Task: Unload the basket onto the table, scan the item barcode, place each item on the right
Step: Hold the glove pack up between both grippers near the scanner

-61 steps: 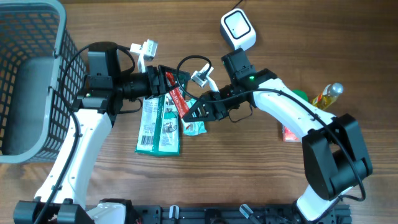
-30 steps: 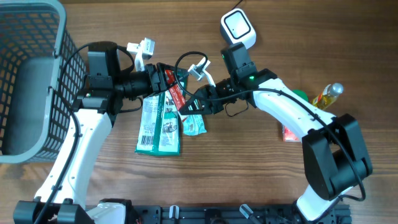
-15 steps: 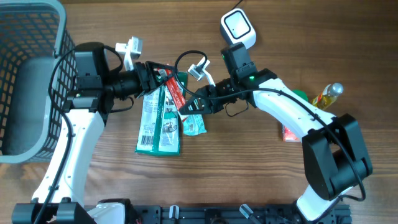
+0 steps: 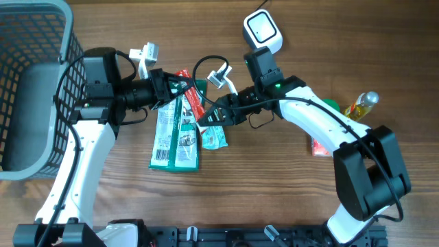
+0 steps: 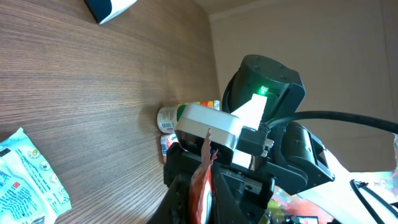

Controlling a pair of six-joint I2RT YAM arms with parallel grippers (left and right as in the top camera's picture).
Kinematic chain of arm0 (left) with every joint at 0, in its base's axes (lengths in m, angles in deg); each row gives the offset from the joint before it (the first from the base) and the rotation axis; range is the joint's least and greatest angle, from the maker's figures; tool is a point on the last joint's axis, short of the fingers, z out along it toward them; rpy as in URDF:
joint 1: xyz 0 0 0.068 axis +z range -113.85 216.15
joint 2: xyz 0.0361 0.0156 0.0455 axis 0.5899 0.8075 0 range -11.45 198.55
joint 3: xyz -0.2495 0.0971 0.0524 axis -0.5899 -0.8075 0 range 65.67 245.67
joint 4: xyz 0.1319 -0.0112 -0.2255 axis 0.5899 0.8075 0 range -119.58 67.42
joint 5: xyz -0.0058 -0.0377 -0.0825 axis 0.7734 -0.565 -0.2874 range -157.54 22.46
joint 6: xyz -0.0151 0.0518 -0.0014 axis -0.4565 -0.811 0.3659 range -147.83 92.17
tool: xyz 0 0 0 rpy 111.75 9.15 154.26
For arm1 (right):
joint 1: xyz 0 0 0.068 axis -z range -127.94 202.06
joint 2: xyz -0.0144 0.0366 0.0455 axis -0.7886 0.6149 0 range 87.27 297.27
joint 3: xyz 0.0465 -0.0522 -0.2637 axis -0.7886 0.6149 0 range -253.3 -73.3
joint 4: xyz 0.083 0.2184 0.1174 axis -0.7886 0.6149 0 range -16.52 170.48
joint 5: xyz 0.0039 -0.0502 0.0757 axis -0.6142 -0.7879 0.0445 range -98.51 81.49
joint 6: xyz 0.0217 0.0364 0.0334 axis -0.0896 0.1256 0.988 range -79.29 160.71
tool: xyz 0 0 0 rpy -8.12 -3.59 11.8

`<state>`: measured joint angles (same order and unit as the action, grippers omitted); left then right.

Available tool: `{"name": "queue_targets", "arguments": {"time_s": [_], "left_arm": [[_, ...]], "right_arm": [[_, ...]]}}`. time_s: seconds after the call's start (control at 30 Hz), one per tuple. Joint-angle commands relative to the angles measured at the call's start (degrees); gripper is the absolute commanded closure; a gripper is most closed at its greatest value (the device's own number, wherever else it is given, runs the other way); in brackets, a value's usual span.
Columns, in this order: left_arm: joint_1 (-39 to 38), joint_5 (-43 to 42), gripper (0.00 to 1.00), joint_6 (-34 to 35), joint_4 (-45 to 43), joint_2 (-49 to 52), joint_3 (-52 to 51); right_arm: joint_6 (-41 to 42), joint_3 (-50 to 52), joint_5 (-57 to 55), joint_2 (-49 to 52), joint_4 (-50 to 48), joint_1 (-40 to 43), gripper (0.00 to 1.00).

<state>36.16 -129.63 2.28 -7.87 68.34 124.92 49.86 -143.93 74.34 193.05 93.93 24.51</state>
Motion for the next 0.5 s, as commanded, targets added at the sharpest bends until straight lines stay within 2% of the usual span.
{"name": "queue_targets", "arguments": {"time_s": [0.0,0.03,0.23,0.33,0.47], "left_arm": [[-0.2,-1.5,0.96,-1.5,-0.1,-0.9,0.7],[-0.1,-1.5,0.96,-1.2,-0.1,-0.9,0.7],[0.1,-1.5,0.96,5.3,-0.1,-0.9,0.7],[1.5,-1.5,0.96,8.2,-0.3,-0.9,0.7],[2.8,-1.5,0.96,8.4,-0.3,-0.9,0.7]], "right_arm": [[0.0,-0.2,-1.9,-1.1,-0.4,0.2,0.48],[0.0,-0.2,-3.0,-1.1,-1.0,0.4,0.42],[-0.1,-0.2,-3.1,-1.1,-6.0,3.3,0.39],[-0.5,-0.2,-0.3,-1.1,-6.0,3.6,0.44],[-1.7,-0.2,3.9,-1.1,-5.9,3.6,0.54]]}}
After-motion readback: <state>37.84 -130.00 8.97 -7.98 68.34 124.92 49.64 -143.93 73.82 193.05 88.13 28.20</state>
